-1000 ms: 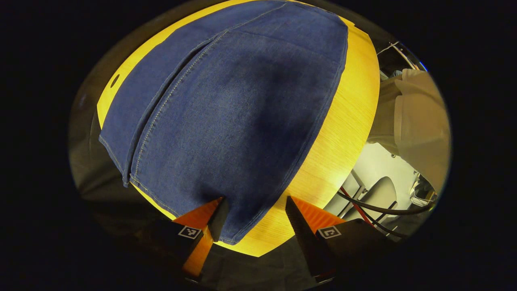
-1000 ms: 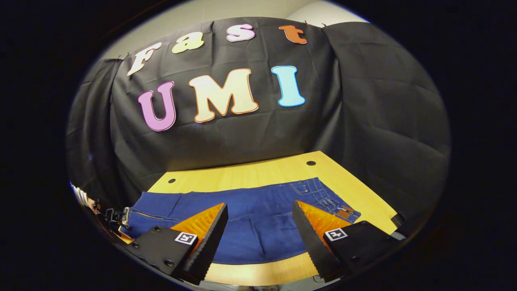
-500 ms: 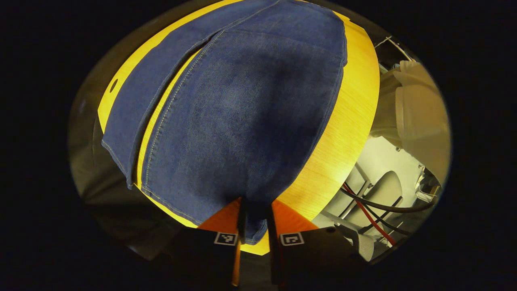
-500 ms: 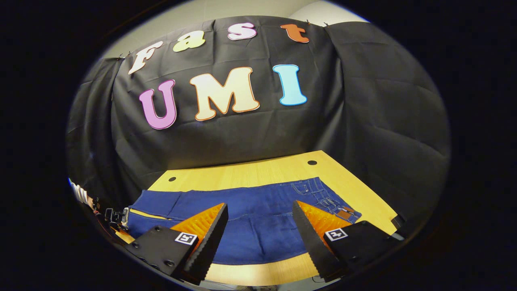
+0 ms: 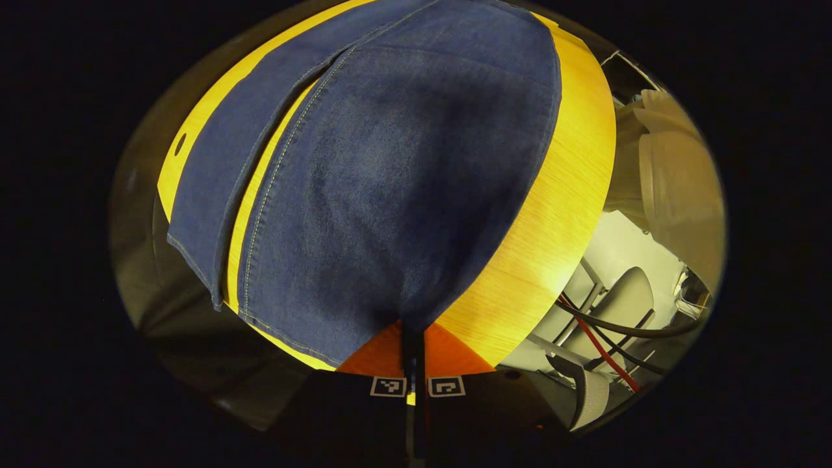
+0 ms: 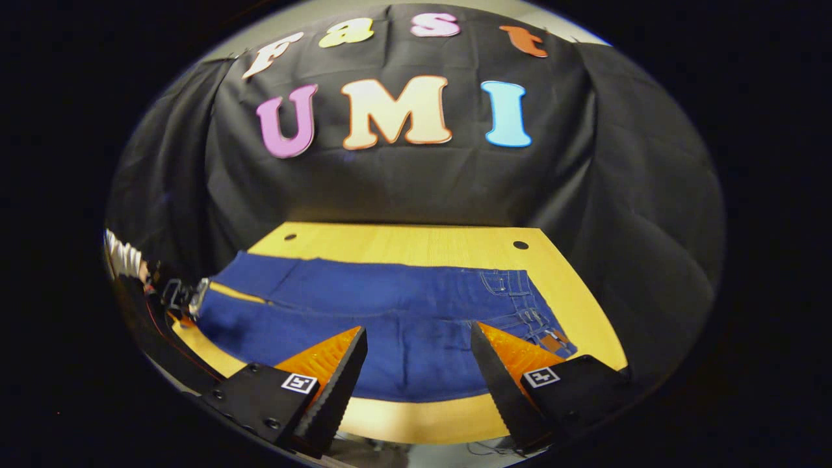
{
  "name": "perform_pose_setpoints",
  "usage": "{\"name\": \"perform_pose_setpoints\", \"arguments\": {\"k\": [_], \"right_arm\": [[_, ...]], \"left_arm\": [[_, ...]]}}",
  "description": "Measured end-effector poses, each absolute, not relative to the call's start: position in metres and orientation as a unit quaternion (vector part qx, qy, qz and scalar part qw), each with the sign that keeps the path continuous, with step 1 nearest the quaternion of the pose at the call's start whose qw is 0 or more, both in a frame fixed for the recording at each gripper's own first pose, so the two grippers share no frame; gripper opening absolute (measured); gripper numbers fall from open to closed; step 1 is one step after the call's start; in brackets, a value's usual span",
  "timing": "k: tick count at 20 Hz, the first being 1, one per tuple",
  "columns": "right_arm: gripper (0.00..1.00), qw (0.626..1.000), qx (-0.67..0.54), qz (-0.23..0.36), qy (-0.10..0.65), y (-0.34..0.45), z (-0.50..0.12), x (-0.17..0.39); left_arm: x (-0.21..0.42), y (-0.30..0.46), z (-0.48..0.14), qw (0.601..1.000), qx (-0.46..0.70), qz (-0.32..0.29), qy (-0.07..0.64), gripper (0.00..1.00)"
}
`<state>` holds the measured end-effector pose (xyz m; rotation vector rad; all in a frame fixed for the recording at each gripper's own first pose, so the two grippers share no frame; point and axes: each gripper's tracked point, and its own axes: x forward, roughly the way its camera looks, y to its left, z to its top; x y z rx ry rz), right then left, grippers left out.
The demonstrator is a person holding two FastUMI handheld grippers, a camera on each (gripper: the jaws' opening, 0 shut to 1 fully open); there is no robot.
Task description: Grasp the waist and the cuffs of the jeans and fold them to make the two legs overlap; first hold the waist and fold one-third of the jeans toward the cuffs, then hold the cuffs and fold the remaining one-third in the same direction to finish folding.
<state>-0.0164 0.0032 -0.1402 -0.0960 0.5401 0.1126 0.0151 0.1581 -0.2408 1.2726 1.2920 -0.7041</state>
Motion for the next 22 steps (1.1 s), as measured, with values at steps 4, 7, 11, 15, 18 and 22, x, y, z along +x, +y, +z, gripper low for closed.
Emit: {"name": "perform_pose_setpoints", "arguments": {"k": [4,7,11,15,18,22], "right_arm": [[0.99,0.928,-0.156,0.113,0.318,-0.011,-0.171,-0.021],[0.99,0.878,-0.236,0.173,0.379,-0.023,-0.203,-0.033],[1.00,0.801,-0.316,0.233,0.452,-0.047,-0.257,-0.034],[1.00,0.735,-0.362,0.284,0.498,-0.066,-0.305,-0.028],[1.00,0.689,-0.399,0.325,0.510,-0.066,-0.318,-0.032],[1.00,0.665,-0.393,0.353,0.528,-0.069,-0.332,-0.026]], "left_arm": [[0.017,0.156,-0.242,0.562,0.540,-0.301,0.550,0.00],[0.017,0.157,-0.241,0.558,0.550,-0.300,0.544,0.00],[0.019,0.157,-0.242,0.551,0.568,-0.301,0.533,0.00],[0.019,0.157,-0.242,0.558,0.570,-0.276,0.536,0.00],[0.018,0.158,-0.242,0.554,0.577,-0.262,0.540,0.00],[0.018,0.157,-0.242,0.547,0.575,-0.253,0.553,0.00]]}}
